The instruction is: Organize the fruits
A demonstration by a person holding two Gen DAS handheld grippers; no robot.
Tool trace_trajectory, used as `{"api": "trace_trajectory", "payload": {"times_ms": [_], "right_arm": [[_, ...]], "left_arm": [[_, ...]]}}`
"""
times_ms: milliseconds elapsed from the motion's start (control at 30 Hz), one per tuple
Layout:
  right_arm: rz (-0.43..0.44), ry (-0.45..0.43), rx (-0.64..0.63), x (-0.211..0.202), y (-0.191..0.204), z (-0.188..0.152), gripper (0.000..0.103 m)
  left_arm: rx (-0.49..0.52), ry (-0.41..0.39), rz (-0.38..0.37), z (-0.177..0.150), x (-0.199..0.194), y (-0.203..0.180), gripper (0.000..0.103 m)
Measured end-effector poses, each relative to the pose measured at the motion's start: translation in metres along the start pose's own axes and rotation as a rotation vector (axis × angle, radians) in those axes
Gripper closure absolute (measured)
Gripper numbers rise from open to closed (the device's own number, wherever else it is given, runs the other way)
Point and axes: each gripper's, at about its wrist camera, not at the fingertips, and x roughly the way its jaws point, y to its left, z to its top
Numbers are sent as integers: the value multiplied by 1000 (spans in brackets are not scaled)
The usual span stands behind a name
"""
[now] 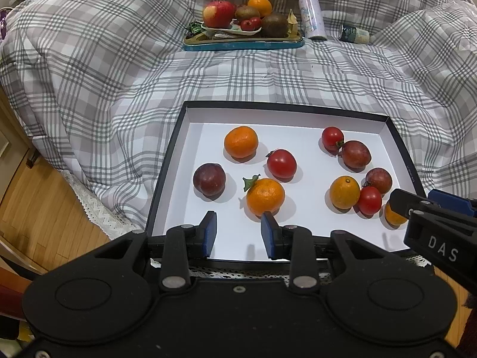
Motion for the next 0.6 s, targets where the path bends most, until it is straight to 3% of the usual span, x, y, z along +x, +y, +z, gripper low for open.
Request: {"api": "trace_trajectory", "payload": {"times_ms": [600], "right_arm": [[2,3,-2,1,2,-1,56]], "left_arm": [[-4,9,-4,0,1,0,61]]}}
